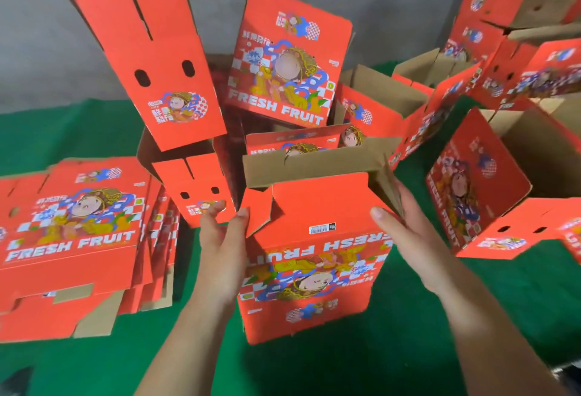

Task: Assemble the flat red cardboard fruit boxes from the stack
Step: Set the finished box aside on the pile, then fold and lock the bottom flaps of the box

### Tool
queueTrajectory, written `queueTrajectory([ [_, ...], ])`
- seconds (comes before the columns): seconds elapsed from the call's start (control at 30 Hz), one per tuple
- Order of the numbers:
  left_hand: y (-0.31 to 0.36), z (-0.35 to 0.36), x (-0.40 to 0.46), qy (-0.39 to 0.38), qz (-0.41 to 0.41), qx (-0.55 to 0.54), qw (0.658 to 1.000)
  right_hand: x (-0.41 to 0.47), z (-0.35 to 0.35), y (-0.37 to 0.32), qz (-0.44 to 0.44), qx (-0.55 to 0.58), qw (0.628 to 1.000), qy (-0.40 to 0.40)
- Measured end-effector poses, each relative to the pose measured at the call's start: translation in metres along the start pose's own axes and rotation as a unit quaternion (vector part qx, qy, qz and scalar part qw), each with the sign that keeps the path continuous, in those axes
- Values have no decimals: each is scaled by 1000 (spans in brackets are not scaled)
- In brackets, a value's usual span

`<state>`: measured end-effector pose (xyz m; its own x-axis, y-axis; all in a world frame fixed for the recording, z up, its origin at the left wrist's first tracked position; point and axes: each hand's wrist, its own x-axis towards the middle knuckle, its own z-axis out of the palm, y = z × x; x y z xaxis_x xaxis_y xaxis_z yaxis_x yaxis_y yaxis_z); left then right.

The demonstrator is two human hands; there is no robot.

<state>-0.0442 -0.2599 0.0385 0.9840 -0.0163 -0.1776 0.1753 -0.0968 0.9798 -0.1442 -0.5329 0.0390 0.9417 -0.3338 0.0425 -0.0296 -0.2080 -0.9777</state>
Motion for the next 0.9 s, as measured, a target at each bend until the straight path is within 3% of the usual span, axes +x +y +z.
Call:
queueTrajectory([
  [0.13,-6,-6,2,38,10,-15,999,3,18,3,34,-12,999,-9],
  [0.2,-2,-7,4,68,52,-11,996,8,29,2,20,4,1000,9],
  [0.3,4,-4,8,50,118,15,992,13,53,-4,10,12,990,143],
  [0.37,7,2,7,-24,136,-5,990,14,75,-10,30,-96,969,225],
  [0.43,4,16,0,-77,147,25,986,10,105,-17,74,-148,969,182],
  [0.5,4,31,-15,-114,119,-7,986,2,136,-25,97,-105,984,103],
  [0.57,4,41,-26,-148,69,-161,973,-3,153,-28,65,-93,990,80],
  [0.63,6,39,-27,-173,10,-326,929,-3,152,-29,14,-96,992,87],
  [0.7,11,31,-26,-211,-47,-409,886,-3,143,-29,-21,-70,995,74],
  [0.8,14,34,-31,-312,-50,-309,897,-8,141,-28,-25,-60,997,45],
  [0.9,8,43,-33,-282,-34,-183,941,-14,138,-23,-41,-25,998,39],
])
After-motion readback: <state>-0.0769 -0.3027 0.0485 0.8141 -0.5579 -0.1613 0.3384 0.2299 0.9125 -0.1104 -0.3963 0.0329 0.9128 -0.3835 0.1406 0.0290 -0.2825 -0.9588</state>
